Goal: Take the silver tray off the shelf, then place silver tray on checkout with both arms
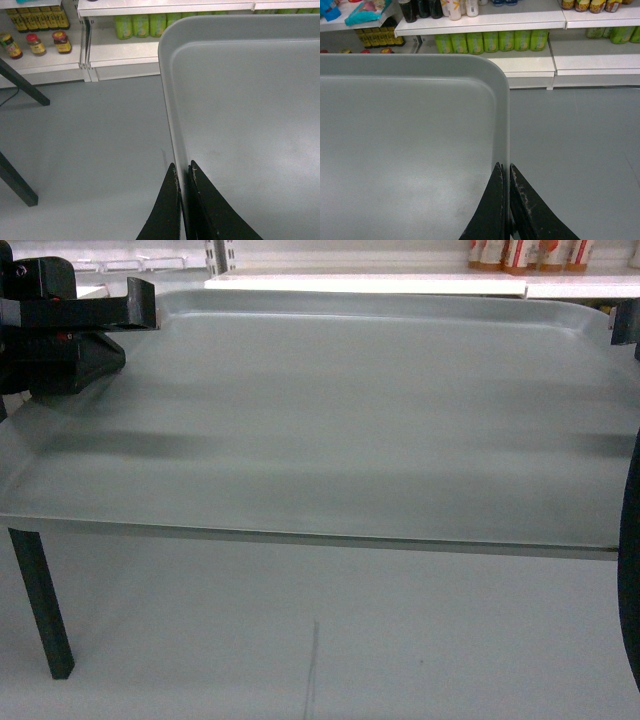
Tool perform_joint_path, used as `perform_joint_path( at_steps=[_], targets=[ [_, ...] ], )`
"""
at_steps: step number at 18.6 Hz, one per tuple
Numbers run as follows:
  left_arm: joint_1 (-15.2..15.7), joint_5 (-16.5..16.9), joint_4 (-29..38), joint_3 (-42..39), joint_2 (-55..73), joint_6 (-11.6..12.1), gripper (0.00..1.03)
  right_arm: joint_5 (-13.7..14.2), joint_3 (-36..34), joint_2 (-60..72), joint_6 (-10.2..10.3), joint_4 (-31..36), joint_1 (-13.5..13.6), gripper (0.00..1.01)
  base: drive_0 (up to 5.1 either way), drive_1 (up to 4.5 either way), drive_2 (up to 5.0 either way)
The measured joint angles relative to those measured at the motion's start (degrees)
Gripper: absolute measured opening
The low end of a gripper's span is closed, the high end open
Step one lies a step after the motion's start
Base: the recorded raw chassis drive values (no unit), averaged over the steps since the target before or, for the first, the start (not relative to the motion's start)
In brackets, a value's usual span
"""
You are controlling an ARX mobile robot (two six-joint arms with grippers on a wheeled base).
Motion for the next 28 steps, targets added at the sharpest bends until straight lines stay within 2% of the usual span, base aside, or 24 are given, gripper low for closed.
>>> perform_joint_path(
  at_steps=[15,28],
  targets=[
    [0.0,0.0,0.2,0.0,0.1,0.0,0.03,0.0,0.0,0.0,0.0,0.3,0.0,0.02,0.1,-4.18,4.4],
    [0.0,0.0,0.0,0.1,-0.3,0.0,0.03,0.1,0.0,-0.3,0.0,0.0,0.0,0.02,0.0,0.0,0.0]
  ],
)
